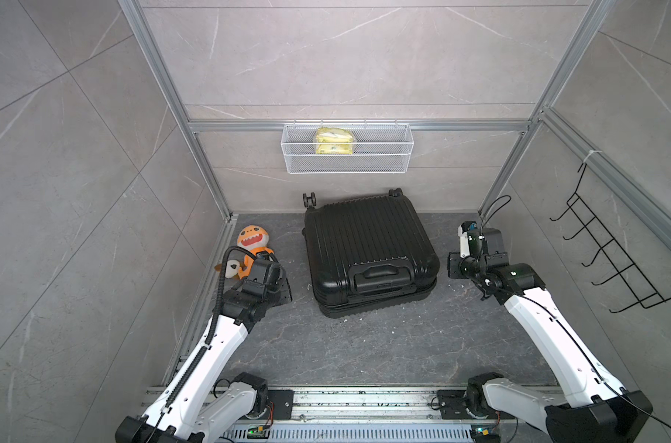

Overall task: Close the suitcase zippers
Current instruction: Close the suitcase at the center of the board, then adjust the suitcase at the center of the board.

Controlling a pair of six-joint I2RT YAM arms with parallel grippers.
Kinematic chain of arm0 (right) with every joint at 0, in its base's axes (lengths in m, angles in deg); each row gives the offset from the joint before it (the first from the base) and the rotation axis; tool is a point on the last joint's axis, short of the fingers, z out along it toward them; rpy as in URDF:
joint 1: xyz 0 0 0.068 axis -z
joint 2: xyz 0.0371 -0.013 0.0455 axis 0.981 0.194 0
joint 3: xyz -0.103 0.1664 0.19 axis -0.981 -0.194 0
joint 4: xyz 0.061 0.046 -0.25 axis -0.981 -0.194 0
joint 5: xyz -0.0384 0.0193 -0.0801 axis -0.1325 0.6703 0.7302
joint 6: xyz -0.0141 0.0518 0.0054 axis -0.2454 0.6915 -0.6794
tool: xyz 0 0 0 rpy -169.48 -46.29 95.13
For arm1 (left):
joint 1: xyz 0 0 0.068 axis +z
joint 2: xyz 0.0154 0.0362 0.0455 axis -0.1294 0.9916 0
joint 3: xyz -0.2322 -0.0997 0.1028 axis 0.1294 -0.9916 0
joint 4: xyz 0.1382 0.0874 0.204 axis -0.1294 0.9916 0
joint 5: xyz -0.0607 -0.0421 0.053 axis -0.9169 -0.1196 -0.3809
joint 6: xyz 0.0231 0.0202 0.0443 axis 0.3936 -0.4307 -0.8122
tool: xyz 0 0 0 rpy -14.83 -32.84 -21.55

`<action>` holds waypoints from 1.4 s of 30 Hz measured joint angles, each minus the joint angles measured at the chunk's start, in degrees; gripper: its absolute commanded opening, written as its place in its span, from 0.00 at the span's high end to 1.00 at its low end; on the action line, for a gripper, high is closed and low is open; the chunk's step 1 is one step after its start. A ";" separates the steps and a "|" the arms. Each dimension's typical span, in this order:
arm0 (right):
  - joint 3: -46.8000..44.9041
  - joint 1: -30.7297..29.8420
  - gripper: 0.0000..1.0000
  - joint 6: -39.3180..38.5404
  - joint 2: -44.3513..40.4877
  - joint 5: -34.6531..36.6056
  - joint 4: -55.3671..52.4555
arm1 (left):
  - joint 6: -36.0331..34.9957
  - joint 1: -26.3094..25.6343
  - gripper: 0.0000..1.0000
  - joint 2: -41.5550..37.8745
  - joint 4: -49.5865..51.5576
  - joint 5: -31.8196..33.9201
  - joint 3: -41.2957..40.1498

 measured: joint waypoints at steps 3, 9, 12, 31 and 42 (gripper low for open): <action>-0.04 0.33 0.56 0.63 0.87 0.66 0.63 | -1.22 -0.66 0.48 -2.05 -0.07 -5.90 0.61; 7.08 3.67 0.50 0.72 11.08 -5.29 2.21 | -1.51 -10.67 0.48 -1.05 -1.01 -13.70 1.49; 13.07 4.48 0.47 0.31 17.16 -9.14 2.62 | -1.84 -17.27 0.48 0.35 -1.79 -15.89 1.51; 30.10 5.03 0.38 -1.81 35.89 -18.56 0.59 | -0.31 -30.05 0.50 16.59 -15.06 -4.81 -1.18; 12.37 1.31 0.37 -0.85 22.80 -21.00 5.16 | 7.93 -20.63 0.49 15.45 -16.87 11.26 -5.27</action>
